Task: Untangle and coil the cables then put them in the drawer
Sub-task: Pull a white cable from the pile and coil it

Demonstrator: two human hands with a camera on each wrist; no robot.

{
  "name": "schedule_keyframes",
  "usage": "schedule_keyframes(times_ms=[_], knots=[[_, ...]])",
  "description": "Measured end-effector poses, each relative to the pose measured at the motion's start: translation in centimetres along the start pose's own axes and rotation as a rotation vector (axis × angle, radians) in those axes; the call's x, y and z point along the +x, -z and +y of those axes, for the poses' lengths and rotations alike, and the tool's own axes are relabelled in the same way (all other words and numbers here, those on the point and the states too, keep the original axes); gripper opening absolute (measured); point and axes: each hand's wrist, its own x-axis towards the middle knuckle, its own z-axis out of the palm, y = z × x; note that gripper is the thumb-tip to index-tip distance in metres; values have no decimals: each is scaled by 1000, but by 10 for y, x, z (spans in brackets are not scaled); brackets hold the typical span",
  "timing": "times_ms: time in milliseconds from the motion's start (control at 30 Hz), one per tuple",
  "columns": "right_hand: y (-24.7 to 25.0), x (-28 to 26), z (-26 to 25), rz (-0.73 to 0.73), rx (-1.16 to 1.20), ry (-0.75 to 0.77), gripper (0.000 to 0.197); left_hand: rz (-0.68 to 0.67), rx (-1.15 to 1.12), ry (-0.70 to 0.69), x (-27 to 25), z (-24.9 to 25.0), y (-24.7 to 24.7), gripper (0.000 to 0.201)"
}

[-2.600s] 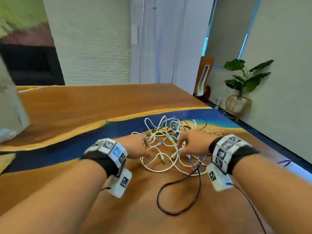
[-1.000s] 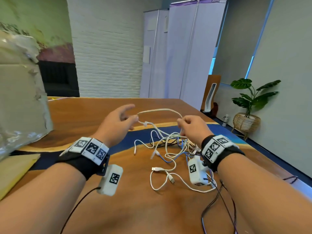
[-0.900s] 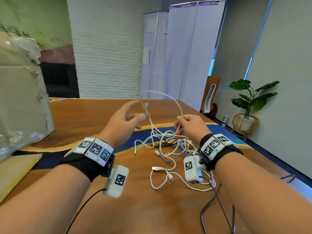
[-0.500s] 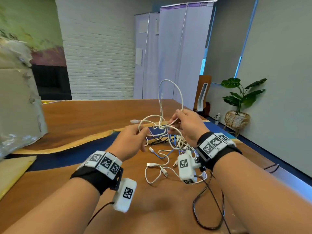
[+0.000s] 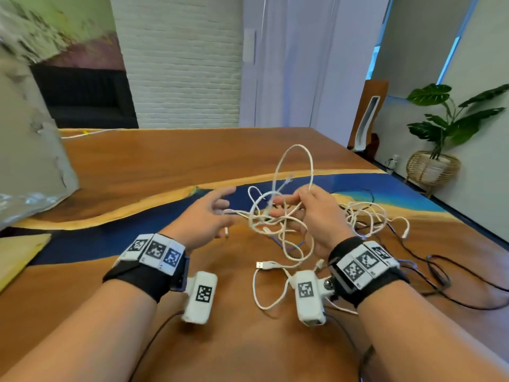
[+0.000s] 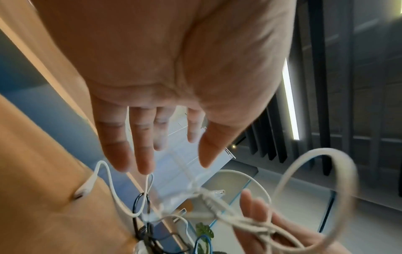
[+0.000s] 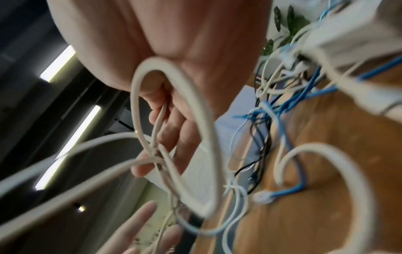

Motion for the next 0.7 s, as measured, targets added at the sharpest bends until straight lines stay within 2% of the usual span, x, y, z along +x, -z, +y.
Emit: schedule_keyframes(times_ms=[33, 100, 167, 233, 300, 333, 400, 467, 533, 633, 700], knots=[[-8, 4, -2, -6, 55, 2, 26, -16, -4, -10, 4, -1, 1, 59], [-24, 11, -6, -26, 163, 2, 29, 3, -38, -42, 10, -2, 5, 45], [-38, 19, -6, -45, 250, -18, 31, 95, -19, -82, 13, -3, 14, 20], [-46, 26, -1, -37, 316, -71, 30, 180, 4, -118, 10, -7, 25, 15], [-49, 29, 9, -72, 350, -153, 24, 256, -72, -114, 5, -15, 34, 13], [-49, 30, 17, -120, 352, -189, 23, 288, -133, -105, 2, -20, 39, 10], [-48, 29, 37, -269, 371, -244, 34, 346, -222, -75, -2, -30, 43, 5], [-51, 26, 53, -419, 388, -278, 44, 378, -226, -40, -3, -39, 43, 3], [-58, 25, 62, -505, 351, -292, 47, 377, -225, -18, -3, -44, 41, 7], [-66, 27, 69, -501, 330, -260, 49, 346, -224, -8, -6, -50, 38, 10], [-64, 28, 72, -469, 349, -235, 37, 293, -202, 15, -10, -52, 38, 13]])
